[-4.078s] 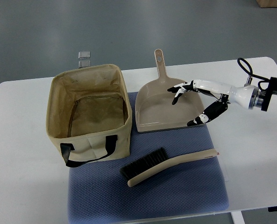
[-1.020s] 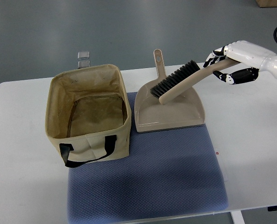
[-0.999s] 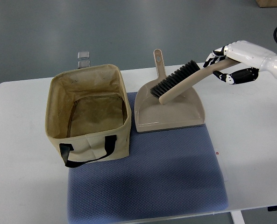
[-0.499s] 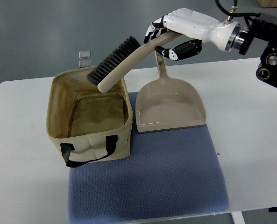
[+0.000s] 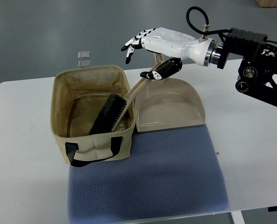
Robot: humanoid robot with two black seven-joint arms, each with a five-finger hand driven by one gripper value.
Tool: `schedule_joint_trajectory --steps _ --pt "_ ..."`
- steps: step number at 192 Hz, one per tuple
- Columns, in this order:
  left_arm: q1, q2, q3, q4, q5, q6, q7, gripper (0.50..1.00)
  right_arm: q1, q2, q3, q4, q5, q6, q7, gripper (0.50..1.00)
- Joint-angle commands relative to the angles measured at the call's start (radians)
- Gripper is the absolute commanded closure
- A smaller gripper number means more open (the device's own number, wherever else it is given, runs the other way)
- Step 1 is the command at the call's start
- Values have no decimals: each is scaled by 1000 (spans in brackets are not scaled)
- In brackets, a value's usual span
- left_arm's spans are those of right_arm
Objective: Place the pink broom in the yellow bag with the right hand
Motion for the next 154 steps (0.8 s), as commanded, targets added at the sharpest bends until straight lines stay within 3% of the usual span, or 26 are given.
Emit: schedule_joint_trajectory --steps 1,54,80,122,154 --pt "0 0 0 0 0 0 0 500 0 -8 3 -1 2 0 4 572" --pt "0 0 0 0 0 0 0 500 -14 -101 63 -1 152 -34 6 572" --pt "0 0 0 0 0 0 0 500 -66 -155 123 -22 395 -32 4 572" --pt "0 0 0 0 0 0 0 500 -284 -159 325 -119 833 -23 -10 572" --pt "0 0 0 0 0 0 0 500 -350 -149 356 -197 1143 -25 -8 572"
